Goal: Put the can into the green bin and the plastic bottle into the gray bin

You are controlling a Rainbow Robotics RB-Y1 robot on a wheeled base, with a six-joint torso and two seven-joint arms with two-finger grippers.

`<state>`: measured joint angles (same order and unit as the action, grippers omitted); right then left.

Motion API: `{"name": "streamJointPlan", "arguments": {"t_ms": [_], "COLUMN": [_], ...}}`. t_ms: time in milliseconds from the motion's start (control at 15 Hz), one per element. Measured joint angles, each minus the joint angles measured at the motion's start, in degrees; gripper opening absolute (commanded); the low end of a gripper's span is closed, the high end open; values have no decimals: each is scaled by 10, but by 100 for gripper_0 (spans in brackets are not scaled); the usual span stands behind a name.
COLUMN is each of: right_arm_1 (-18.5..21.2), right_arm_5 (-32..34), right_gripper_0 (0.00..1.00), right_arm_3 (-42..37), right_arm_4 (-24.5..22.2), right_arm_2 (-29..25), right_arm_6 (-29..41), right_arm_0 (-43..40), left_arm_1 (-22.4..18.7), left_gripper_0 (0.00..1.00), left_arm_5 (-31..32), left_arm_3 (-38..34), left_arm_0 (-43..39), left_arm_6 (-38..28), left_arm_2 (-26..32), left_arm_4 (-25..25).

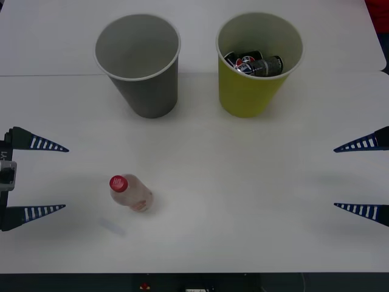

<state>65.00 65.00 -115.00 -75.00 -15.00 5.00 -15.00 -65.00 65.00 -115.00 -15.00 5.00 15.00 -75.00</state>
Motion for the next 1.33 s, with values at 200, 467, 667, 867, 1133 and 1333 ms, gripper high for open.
{"name": "streamJointPlan", "arguments": {"t_ms": [200,467,667,867,1133,1333], "right_arm_1": [0,0,0,0,0,0], "right_arm_5": [0,0,0,0,0,0], "right_gripper_0": [100,100,100,100,100,100], "right_arm_3": [0,0,0,0,0,0], "right_arm_4": [0,0,0,0,0,0], "right_arm_2": [0,0,0,0,0,0], "right_arm_6": [0,0,0,0,0,0], "right_arm_0": [0,0,0,0,0,0], "left_arm_1": [3,15,16,15,15,16], "left_gripper_0": [100,100,100,100,100,100], "left_arm_5": [-1,-18,-19,-19,-19,-12], "left_arm_3": [3,25,47,97,163,209], "left_arm_0": [-1,-7,-6,6,35,65], "left_arm_6": [0,13,53,120,180,199], "left_arm_2": [0,4,2,-33,-105,-153], "left_arm_4": [0,-2,13,59,126,163]}}
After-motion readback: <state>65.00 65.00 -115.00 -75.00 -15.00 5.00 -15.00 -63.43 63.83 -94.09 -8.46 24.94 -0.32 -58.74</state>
